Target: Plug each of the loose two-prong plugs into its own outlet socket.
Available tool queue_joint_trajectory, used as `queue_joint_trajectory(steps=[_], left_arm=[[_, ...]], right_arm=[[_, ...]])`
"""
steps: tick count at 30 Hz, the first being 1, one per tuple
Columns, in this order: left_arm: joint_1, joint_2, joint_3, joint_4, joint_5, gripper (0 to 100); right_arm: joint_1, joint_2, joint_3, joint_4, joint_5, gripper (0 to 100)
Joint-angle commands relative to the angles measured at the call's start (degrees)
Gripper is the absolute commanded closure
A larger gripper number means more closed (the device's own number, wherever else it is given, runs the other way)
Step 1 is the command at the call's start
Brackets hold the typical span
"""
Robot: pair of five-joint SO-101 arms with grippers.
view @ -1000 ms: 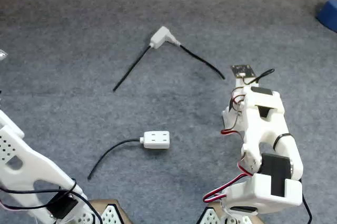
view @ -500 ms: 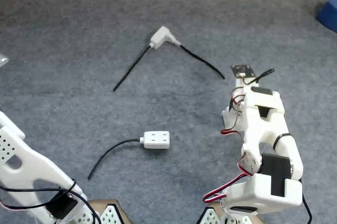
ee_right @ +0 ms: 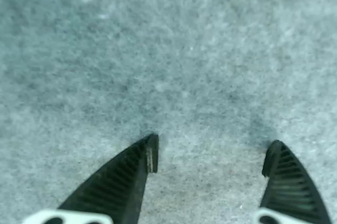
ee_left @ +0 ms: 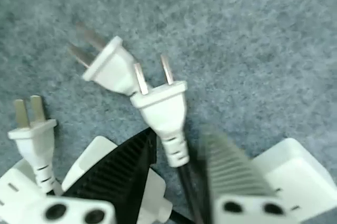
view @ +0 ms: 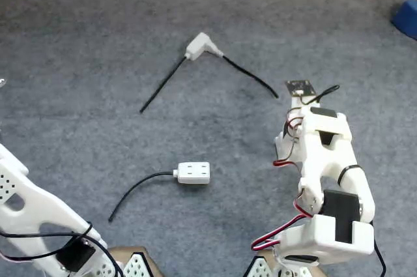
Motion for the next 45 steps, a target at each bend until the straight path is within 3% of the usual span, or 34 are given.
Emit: queue_joint_trajectory(steps=[1,6,11,17,22,28,32,35,45], left_arm=[[0.7,-0.9,-1.6,-0.4,-4.5,93],[2.6,-0.8,-4.3,0.4,-0.1,93],[7.1,-0.9,-12.2,10.6,1.1,93],[14.8,-2.2,-15.3,11.8,13.9,93],[25.2,-11.8,2.3,11.9,21.5,93],[46.5,-35.1,28.8,11.7,35.0,93],[65.2,-46.1,40.7,11.4,40.6,93],[75.8,-47.1,42.7,11.4,44.9,92],[92.1,-32.9,39.8,6.2,47.6,92]], right_arm=[[-0.4,-1.3,-0.1,-0.7,0.7,68.4],[-0.4,-1.3,-0.1,-0.7,0.7,68.4],[-0.5,-1.3,-0.1,-0.7,0.7,68.4],[-0.5,-1.3,-0.1,-0.7,0.7,68.4],[0.0,-1.3,-0.2,-0.6,0.7,68.4],[2.9,-1.7,-3.4,4.9,1.8,68.4],[8.5,-1.6,-7.5,9.5,2.8,68.4],[16.7,-1.5,-8.3,9.9,3.1,68.4],[40.7,-1.8,-8.4,9.4,10.2,68.4]])
